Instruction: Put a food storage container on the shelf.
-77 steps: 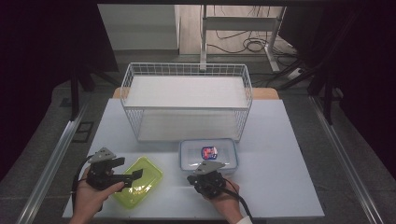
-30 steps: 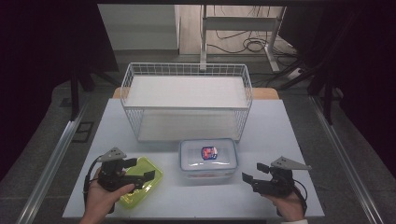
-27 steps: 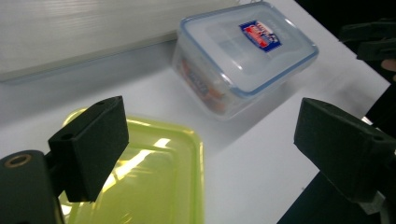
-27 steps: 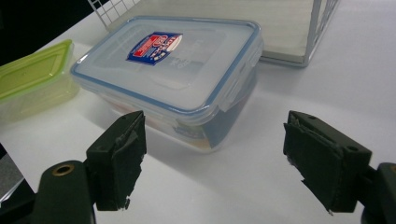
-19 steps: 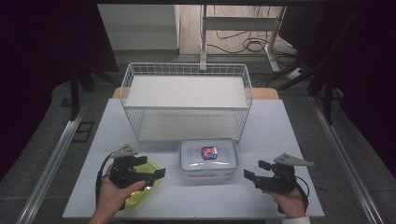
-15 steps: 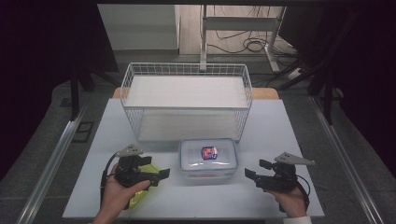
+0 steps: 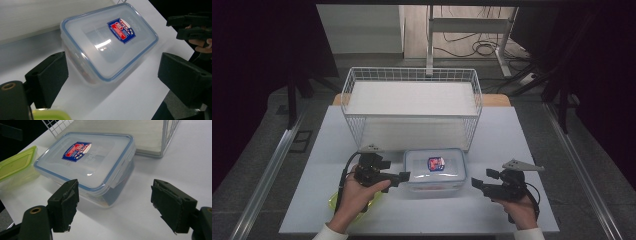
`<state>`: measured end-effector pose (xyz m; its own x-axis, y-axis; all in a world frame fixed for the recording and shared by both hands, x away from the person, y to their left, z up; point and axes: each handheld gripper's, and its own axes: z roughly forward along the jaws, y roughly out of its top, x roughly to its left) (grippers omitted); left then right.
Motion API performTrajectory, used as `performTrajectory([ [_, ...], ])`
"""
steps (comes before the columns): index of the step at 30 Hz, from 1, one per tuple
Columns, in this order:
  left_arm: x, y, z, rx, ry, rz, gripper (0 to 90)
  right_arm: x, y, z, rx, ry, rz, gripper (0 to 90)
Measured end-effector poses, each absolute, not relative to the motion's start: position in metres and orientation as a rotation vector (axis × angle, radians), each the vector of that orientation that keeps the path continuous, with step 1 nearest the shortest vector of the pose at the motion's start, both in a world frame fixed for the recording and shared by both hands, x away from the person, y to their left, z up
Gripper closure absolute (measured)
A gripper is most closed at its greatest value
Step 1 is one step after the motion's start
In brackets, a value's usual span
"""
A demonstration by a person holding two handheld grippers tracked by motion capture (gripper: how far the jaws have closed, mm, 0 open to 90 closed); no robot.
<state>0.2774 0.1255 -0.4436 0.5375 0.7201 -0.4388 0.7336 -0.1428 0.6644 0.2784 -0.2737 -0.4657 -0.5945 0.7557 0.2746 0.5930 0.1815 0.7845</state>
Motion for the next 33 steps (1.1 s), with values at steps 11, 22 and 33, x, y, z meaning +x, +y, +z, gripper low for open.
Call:
performTrajectory([
  [11, 0.302, 0.117, -0.459, 1.858, 1.255, -0.139, 10.0, 0.282, -0.271, -0.466, 1.303, 2.277, 1.363, 22.9],
  [22, 0.304, 0.115, -0.466, 1.874, 1.281, -0.179, 10.5, 0.280, -0.269, -0.464, 1.297, 2.275, 1.358, 23.0],
  [33, 0.320, 0.113, -0.479, 1.876, 1.326, -0.312, 12.4, 0.279, -0.269, -0.464, 1.297, 2.267, 1.354, 23.3],
])
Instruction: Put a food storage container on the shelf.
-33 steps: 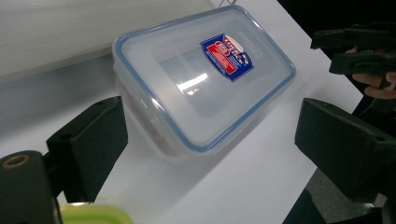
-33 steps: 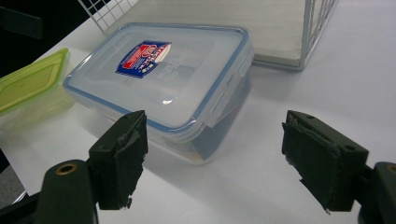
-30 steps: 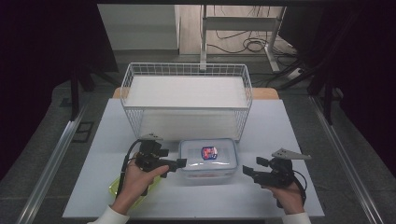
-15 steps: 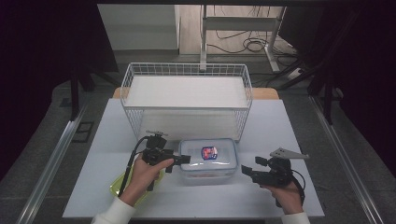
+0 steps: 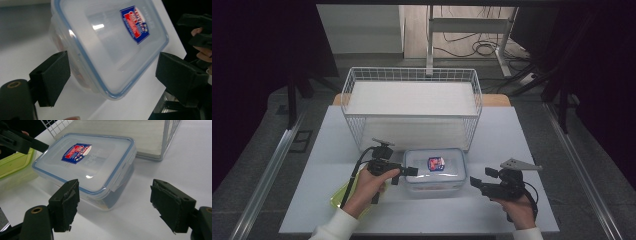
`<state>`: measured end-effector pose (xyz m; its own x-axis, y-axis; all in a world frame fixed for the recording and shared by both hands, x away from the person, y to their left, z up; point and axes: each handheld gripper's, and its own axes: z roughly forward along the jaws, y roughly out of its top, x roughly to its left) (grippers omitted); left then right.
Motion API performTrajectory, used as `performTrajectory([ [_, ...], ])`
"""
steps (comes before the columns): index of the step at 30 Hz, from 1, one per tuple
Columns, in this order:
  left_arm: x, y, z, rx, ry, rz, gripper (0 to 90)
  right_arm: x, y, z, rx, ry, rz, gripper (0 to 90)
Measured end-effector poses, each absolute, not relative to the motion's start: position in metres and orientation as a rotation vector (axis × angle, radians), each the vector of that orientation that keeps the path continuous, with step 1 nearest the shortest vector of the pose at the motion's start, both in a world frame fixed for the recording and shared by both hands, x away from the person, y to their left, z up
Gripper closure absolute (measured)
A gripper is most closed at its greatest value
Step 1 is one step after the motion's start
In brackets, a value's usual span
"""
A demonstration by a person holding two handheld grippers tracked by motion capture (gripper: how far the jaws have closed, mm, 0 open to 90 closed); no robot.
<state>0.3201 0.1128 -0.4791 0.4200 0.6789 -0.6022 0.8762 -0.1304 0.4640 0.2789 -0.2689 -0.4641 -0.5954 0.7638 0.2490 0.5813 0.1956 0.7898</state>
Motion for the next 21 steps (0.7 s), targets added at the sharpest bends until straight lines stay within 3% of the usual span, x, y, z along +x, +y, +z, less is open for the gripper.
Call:
performTrajectory([
  [9, 0.328, 0.113, -0.492, 1.878, 1.343, -0.397, 13.8, 0.278, -0.270, -0.466, 1.313, 2.267, 1.342, 23.4],
  [15, 0.328, 0.111, -0.497, 1.895, 1.360, -0.364, 22.4, 0.277, -0.270, -0.467, 1.308, 2.273, 1.337, 23.3],
  [21, 0.329, 0.116, -0.506, 1.816, 1.357, -0.421, 26.3, 0.278, -0.268, -0.468, 1.305, 2.272, 1.327, 23.4],
])
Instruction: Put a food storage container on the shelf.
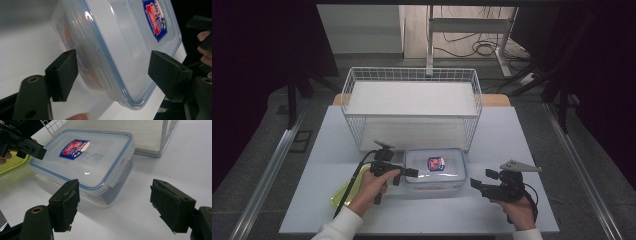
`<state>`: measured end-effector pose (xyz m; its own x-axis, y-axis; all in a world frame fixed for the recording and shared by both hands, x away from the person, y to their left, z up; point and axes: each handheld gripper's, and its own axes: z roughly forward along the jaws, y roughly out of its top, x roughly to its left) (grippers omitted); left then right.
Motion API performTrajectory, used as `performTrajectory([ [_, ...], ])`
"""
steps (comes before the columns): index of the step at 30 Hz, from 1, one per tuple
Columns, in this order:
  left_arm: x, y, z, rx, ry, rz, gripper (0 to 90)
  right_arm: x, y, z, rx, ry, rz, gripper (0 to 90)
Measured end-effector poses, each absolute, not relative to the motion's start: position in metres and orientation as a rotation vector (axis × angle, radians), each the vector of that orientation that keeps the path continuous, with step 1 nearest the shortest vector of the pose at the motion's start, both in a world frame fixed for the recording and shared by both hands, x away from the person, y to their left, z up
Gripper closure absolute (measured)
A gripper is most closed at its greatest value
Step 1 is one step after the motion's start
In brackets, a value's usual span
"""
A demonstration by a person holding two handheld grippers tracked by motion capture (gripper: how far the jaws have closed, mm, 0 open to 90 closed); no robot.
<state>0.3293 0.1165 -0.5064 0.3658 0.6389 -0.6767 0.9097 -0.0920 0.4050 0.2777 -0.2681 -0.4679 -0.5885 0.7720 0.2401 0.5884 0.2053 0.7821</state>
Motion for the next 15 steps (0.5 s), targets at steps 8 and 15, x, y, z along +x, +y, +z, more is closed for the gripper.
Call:
performTrajectory([
  [8, 0.328, 0.117, -0.506, 1.813, 1.347, -0.411, 28.1, 0.299, -0.250, -0.465, 1.309, 2.333, 1.364, 23.3],
  [15, 0.328, 0.117, -0.506, 1.810, 1.347, -0.409, 28.4, 0.340, -0.239, -0.477, 1.472, 2.416, 1.405, 18.8],
])
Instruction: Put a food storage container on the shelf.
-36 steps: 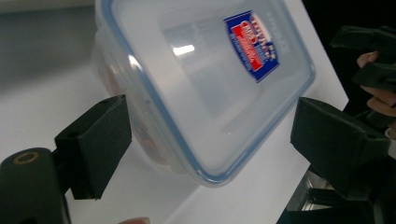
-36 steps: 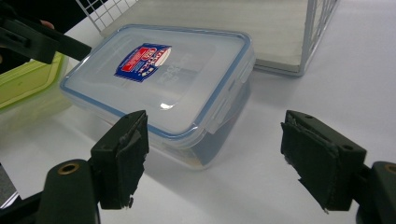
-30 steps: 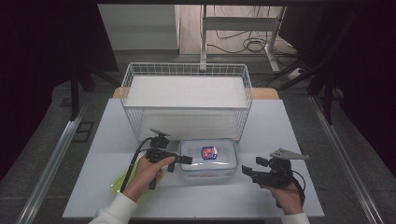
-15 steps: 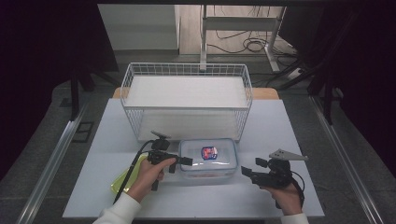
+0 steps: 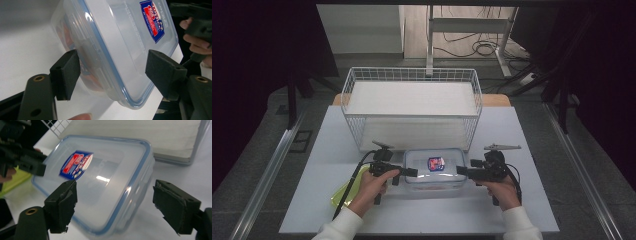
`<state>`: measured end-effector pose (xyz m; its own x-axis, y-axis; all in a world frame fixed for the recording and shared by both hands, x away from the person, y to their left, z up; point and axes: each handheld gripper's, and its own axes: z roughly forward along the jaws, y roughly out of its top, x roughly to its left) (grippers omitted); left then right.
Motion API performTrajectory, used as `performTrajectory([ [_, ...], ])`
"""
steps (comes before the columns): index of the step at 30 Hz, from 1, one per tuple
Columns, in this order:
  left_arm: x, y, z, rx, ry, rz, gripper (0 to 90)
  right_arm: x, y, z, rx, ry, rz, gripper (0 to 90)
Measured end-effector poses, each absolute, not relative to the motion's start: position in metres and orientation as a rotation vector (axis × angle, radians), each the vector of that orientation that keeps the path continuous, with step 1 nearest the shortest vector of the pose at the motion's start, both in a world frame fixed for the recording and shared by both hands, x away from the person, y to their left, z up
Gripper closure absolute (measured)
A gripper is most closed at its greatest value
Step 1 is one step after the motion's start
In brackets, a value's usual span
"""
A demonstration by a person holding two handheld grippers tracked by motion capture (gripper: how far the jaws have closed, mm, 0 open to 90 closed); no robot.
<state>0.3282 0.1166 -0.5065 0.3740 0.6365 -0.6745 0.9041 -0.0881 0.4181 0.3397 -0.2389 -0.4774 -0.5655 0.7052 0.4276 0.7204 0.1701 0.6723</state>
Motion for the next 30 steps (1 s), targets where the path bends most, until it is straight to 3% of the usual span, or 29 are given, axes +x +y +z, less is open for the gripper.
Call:
performTrajectory([
  [14, 0.328, 0.116, -0.506, 1.808, 1.348, -0.407, 28.7, 0.362, -0.234, -0.500, -1.416, -2.212, -1.232, 19.8],
  [23, 0.324, 0.113, -0.504, 1.819, 1.343, -0.378, 29.5, 0.361, -0.240, -0.498, -1.453, -2.147, -1.240, 29.0],
  [30, 0.310, 0.113, -0.496, 1.818, 1.331, -0.315, 35.9, 0.348, -0.247, -0.492, -1.429, -2.166, -1.303, 37.1],
])
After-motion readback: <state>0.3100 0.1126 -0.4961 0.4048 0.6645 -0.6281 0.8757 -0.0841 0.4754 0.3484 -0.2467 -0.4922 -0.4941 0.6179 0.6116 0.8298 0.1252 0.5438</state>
